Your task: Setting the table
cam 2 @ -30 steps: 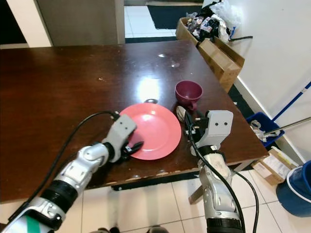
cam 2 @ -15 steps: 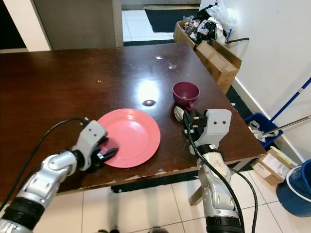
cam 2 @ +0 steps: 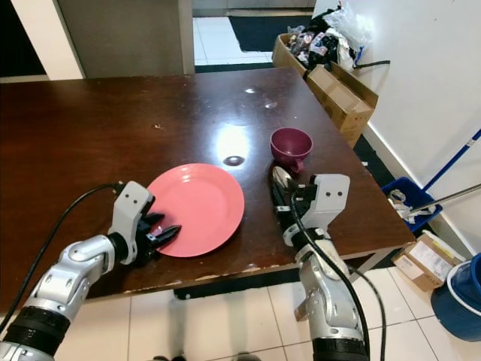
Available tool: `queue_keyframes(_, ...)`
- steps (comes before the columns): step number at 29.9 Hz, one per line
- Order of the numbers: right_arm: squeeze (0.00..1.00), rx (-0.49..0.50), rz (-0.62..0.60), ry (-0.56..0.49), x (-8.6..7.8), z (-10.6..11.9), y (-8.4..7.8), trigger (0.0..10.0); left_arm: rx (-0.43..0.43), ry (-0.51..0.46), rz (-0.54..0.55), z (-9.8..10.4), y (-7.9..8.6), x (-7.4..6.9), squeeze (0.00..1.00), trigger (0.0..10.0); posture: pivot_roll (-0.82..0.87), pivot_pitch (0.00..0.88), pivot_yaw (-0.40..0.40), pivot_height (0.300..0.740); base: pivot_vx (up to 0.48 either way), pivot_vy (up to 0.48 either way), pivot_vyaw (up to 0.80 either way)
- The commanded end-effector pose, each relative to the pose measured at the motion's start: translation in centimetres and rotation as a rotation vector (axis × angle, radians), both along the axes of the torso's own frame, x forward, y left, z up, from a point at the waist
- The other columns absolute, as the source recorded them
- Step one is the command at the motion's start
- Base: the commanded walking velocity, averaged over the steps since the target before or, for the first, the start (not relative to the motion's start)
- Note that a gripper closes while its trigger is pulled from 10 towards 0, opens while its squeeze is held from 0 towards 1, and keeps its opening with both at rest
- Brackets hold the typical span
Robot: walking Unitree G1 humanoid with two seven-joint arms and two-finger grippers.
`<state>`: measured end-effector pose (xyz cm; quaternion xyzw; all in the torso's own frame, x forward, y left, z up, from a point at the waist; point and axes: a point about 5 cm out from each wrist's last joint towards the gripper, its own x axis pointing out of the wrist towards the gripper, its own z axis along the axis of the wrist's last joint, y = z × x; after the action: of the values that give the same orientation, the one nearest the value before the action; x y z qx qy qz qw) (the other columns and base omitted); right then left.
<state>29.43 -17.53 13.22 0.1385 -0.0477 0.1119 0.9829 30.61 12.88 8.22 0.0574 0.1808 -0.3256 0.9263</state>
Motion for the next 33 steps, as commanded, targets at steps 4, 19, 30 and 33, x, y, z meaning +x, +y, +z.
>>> queue_keyframes(4, 0.00, 0.119, 0.034, 0.053, -0.5, -0.7, -0.2, 10.0, 0.094, 0.276, 0.018, -5.5, 1.1, -3.2, 0.00, 10.0, -0.11, 0.071, 0.044, 0.740, 0.000, 0.000, 0.00)
queue_keyframes(19, 1.00, 0.173, 0.192, 0.246, -0.6, -4.6, 1.6, 10.0, 0.080, 0.271, 0.028, -5.1, 1.8, -3.3, 0.00, 10.0, -0.10, 0.072, 0.042, 0.740, 0.000, 0.000, 0.00)
queue_keyframes(30, 0.00, 0.433, 0.470, 0.286, -0.5, -4.7, 4.1, 10.0, 0.079, 0.263, 0.031, -4.8, 2.2, -3.4, 0.00, 10.0, -0.06, 0.063, 0.042, 0.740, 0.000, 0.000, 0.00)
queue_keyframes(33, 0.00, 0.447, 0.482, 0.302, -0.4, -5.0, 4.4, 10.0, 0.080, 0.261, 0.032, -4.7, 2.3, -3.4, 0.00, 10.0, -0.06, 0.062, 0.041, 0.740, 0.000, 0.000, 0.00)
